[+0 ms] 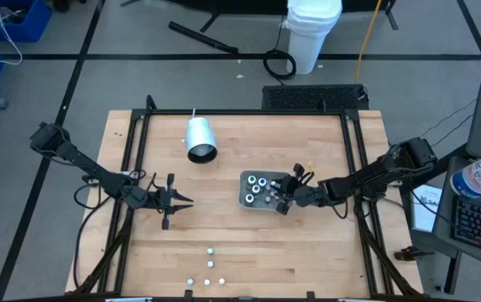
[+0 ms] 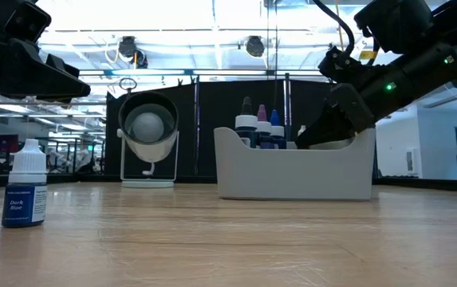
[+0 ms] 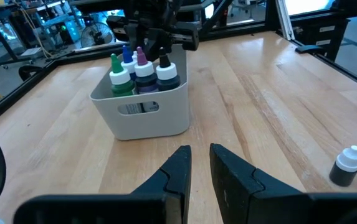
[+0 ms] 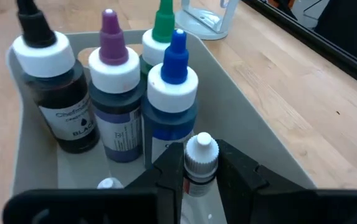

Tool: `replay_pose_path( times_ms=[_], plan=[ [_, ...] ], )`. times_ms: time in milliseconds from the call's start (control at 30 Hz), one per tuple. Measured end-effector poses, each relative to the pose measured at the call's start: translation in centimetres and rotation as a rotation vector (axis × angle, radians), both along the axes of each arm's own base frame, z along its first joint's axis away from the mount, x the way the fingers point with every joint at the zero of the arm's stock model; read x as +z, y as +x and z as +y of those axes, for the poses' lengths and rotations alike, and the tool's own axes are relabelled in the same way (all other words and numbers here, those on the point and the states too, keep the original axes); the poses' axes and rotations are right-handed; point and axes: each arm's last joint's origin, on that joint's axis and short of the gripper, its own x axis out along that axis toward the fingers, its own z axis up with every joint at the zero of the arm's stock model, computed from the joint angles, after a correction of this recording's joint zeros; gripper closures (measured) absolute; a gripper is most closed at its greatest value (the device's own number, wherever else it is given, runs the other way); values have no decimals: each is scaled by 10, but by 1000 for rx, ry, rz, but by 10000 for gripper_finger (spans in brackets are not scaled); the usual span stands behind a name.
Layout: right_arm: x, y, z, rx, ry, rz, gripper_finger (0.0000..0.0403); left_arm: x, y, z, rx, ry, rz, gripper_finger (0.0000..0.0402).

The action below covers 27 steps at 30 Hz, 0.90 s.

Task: Pick & Place food coloring
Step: Put the small red food coloring bottle into the white bin

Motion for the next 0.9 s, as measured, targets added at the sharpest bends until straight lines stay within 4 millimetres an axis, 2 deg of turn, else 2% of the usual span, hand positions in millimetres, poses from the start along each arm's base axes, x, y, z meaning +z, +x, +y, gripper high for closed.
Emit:
replay_pose_path(
  times_ms=[633,900],
  plan=[
    [0,-1,5,30,-10,7,342,0,0,0,0,1,0,334],
    [0,-1,4,-20,12,-14,342,0,0,0,0,1,0,334]
  ],
)
